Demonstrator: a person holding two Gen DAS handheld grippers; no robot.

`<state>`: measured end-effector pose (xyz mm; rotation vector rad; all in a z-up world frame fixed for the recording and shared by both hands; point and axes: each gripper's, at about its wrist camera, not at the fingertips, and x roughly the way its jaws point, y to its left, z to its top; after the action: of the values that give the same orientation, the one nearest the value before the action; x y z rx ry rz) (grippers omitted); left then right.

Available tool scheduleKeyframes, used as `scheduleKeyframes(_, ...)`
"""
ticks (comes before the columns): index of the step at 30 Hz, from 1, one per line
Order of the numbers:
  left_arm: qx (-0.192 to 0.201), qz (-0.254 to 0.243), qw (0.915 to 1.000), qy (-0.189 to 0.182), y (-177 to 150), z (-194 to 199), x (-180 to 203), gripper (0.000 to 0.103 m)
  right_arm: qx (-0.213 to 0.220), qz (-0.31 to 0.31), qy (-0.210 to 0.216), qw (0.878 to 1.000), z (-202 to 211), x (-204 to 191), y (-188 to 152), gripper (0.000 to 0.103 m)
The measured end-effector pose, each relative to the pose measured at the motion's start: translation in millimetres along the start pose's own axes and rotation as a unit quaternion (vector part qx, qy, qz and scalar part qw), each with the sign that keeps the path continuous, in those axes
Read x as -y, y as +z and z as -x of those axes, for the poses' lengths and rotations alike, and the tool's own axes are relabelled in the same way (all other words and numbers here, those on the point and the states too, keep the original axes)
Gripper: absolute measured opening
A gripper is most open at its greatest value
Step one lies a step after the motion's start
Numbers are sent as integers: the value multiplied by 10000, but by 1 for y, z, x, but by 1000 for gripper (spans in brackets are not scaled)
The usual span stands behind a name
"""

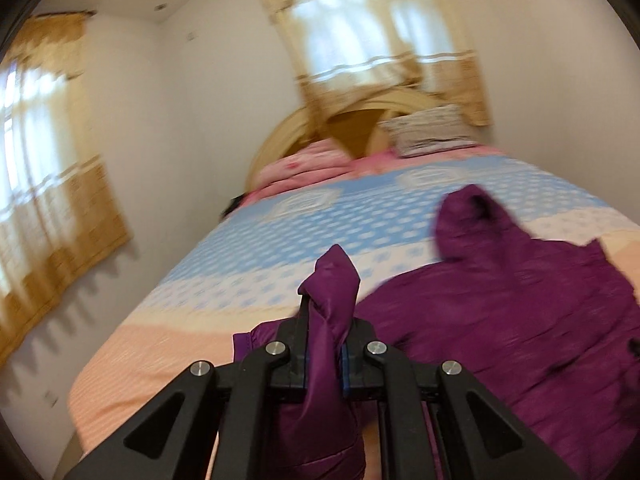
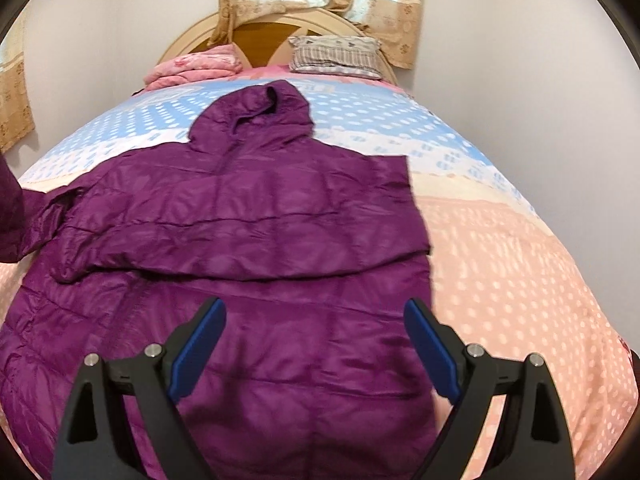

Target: Fold large clothes

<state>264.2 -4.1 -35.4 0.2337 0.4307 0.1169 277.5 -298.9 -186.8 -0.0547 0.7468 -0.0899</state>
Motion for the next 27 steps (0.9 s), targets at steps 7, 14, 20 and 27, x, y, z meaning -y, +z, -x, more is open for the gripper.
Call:
scheduleKeyframes(7, -45, -542, 9932, -1032, 14, -9, 139, 11, -177, -281, -33, 9994, -3, 31, -21, 92)
scheduleKeyframes(14, 454, -933, 9862, -1290, 9, 19, 225, 95, -300, -385, -71, 9988, -8, 49, -38, 92)
scheduleKeyframes(20, 521, -831, 9872, -1256, 19, 23, 211, 98, -316, -457, -92, 9984, -5, 56, -40, 92)
scheduleKeyframes(27, -219, -261, 9994, 77, -23, -38, 104, 98, -11, -737, 442, 9963, 16, 50, -14, 92)
